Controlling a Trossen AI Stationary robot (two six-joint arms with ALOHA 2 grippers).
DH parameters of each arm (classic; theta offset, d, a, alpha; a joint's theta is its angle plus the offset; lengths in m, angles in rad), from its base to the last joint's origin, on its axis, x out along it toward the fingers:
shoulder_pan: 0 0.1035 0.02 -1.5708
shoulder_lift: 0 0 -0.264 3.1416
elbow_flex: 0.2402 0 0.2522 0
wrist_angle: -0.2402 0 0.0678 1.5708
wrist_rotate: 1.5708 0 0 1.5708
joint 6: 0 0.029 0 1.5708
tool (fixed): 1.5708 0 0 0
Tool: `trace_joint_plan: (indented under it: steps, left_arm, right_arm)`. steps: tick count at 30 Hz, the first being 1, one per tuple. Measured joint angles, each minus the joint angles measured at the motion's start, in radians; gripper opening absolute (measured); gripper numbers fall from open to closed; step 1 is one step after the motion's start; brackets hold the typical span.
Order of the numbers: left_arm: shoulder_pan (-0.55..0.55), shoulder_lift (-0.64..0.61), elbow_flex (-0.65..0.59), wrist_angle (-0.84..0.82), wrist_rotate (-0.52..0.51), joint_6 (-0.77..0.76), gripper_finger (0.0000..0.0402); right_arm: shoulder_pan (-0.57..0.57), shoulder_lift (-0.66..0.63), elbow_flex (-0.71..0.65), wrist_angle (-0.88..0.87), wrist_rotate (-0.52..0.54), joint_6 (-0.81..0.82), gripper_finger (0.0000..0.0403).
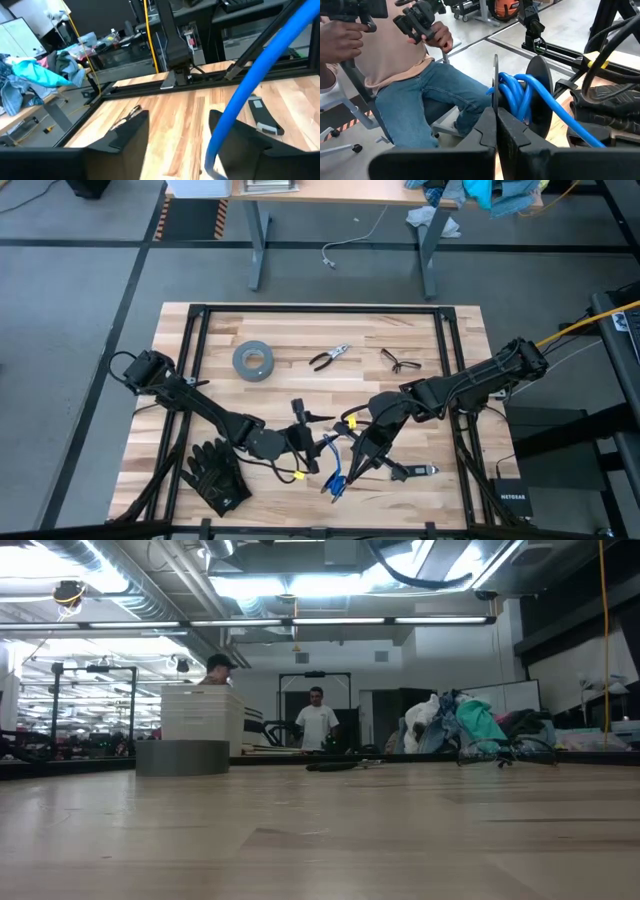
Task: Coil cords
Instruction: Coil the blue wire cable onto the black spool
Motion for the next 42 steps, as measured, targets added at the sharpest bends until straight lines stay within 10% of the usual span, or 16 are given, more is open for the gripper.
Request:
trace_joint_plan:
  steps: [23, 42]
  left_arm:
    - [-0.025, 0.0, 0.0, -0.081, 0.005, -0.053, 0.0012]
    - [-0.035, 0.0, 0.0, -0.157, -0.009, -0.191, 0.0147]
  right_arm:
    - [0.0, 0.0, 0.0, -0.021, 0.0, -0.006, 0.0001]
    - [0.0, 0.0, 0.0, -0.021, -0.01, -0.019, 0.0001]
